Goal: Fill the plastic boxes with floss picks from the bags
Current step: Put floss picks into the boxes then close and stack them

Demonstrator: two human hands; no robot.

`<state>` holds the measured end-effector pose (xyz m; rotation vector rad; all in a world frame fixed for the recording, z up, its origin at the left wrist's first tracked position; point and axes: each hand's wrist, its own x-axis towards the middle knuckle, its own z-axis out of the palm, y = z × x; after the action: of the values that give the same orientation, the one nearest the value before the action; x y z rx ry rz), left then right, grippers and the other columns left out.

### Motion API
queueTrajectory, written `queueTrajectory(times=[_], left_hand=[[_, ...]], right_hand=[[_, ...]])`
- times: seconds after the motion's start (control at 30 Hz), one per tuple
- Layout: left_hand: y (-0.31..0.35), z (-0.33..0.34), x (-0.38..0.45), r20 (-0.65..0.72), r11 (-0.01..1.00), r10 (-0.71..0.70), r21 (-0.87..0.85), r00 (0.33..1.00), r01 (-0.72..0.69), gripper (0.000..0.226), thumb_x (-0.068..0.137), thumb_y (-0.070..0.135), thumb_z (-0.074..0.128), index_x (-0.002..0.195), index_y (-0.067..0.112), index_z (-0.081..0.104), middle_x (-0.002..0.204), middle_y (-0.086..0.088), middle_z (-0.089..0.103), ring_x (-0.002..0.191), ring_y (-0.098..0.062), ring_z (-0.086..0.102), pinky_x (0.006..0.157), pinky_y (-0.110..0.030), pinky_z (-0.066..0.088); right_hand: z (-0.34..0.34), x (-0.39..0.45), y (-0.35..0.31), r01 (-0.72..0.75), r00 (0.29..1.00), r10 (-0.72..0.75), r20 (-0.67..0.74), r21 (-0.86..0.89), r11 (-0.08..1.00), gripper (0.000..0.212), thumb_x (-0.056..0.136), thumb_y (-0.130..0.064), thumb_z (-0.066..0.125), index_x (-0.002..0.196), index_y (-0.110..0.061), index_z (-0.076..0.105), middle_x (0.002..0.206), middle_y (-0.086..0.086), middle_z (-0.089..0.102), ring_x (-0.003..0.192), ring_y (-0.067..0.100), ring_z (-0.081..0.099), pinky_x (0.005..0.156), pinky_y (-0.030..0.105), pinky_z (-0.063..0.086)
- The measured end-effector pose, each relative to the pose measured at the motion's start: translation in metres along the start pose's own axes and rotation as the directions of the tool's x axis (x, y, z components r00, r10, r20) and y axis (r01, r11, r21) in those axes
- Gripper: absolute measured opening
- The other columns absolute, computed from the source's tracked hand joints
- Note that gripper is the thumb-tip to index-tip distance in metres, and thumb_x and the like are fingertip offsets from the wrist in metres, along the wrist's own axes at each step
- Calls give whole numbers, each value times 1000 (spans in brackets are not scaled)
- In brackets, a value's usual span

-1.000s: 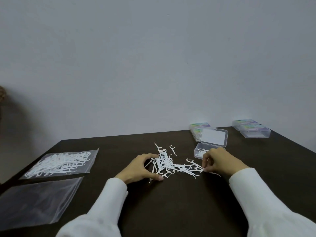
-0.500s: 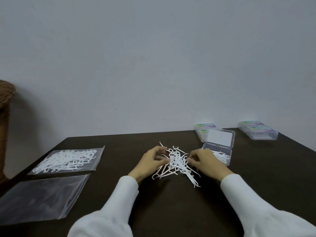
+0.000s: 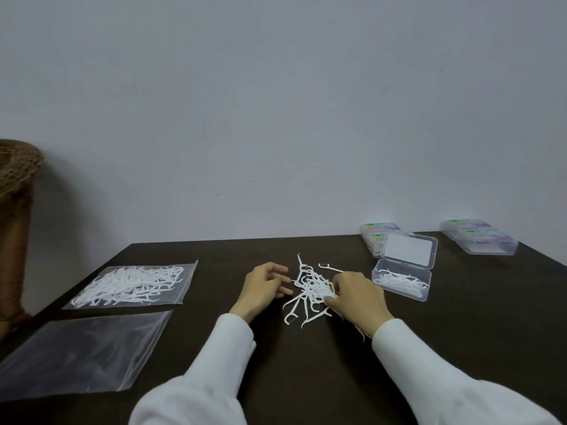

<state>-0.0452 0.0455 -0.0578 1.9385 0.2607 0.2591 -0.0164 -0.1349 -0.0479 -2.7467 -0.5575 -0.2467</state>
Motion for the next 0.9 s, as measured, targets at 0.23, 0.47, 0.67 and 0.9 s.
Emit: queueTrajectory(times=[0.23,0.47,0.67,0.9], left_hand=[[-6,16,1,197,820,313,437,929,-370,73,76,-19,34,129,27,54,134,6,52,120,-12,47,97,-15,35],[3,26,-1,366,750,310,472,877,-463,60,88,-4,44,131,36,53,133,13,53,112,-11,50,94,-24,39],[4,23,0,304,678,375,554,876,-483,32,91,25,61,122,32,60,116,13,62,106,-5,46,88,-20,39],[11,29,-1,257,676,438,538,862,-504,21,87,24,67,107,22,70,104,9,68,98,-6,58,82,-17,41]], right_hand=[[-12,2,18,81,995,-83,61,42,996,15,85,-33,63,84,-25,50,102,2,63,100,20,58,70,25,34],[-19,7,35,144,985,-161,67,214,966,15,81,-18,70,96,-16,69,80,-6,55,76,9,51,69,19,37],[-27,10,47,119,984,-163,71,413,903,20,72,-9,78,78,-21,63,71,-2,61,56,0,53,53,6,41],[-39,14,66,160,980,-194,40,419,894,14,75,-19,76,76,-30,67,79,1,67,69,4,56,58,7,40]])
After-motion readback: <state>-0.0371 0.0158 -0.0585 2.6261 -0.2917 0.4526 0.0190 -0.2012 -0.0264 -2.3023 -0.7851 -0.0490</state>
